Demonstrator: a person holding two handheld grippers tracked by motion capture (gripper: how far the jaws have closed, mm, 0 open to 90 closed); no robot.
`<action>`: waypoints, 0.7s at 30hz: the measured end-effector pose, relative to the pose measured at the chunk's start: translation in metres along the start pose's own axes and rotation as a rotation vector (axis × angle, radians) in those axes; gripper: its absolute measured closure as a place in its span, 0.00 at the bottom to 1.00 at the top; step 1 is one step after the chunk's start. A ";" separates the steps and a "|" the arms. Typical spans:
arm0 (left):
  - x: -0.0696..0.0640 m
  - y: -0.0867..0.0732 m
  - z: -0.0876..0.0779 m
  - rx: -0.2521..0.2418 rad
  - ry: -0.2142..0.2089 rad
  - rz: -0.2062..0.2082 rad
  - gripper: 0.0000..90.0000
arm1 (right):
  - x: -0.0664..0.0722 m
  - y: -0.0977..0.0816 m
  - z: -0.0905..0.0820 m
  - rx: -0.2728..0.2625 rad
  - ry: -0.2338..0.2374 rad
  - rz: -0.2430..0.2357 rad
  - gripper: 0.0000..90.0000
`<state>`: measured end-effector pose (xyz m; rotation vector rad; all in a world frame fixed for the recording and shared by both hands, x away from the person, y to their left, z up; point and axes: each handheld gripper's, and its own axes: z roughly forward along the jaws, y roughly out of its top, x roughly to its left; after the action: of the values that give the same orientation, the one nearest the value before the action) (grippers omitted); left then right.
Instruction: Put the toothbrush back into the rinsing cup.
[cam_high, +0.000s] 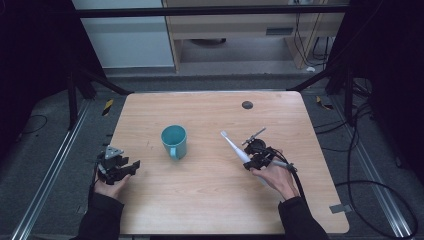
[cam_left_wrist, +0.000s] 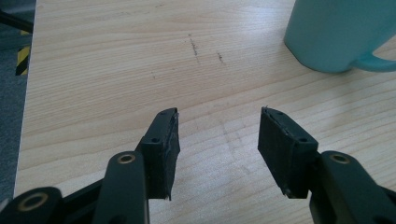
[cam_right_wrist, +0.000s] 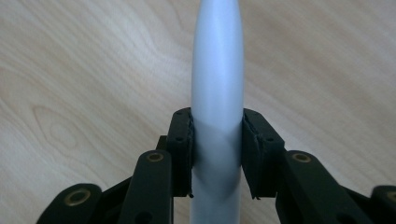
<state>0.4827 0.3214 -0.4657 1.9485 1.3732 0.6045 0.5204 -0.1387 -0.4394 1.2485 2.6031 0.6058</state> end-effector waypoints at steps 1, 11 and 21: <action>0.000 0.000 0.000 0.002 0.000 0.002 0.53 | -0.001 0.000 -0.004 -0.048 -0.011 0.008 0.74; 0.000 0.000 -0.001 -0.002 0.001 0.001 0.53 | -0.004 -0.002 -0.025 -0.311 -0.035 0.049 0.74; 0.000 0.000 -0.001 -0.002 0.003 0.005 0.54 | -0.004 0.000 -0.044 -0.535 -0.050 0.079 0.74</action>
<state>0.4823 0.3214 -0.4647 1.9513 1.3697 0.6115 0.5078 -0.1538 -0.3995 1.1628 2.1419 1.1694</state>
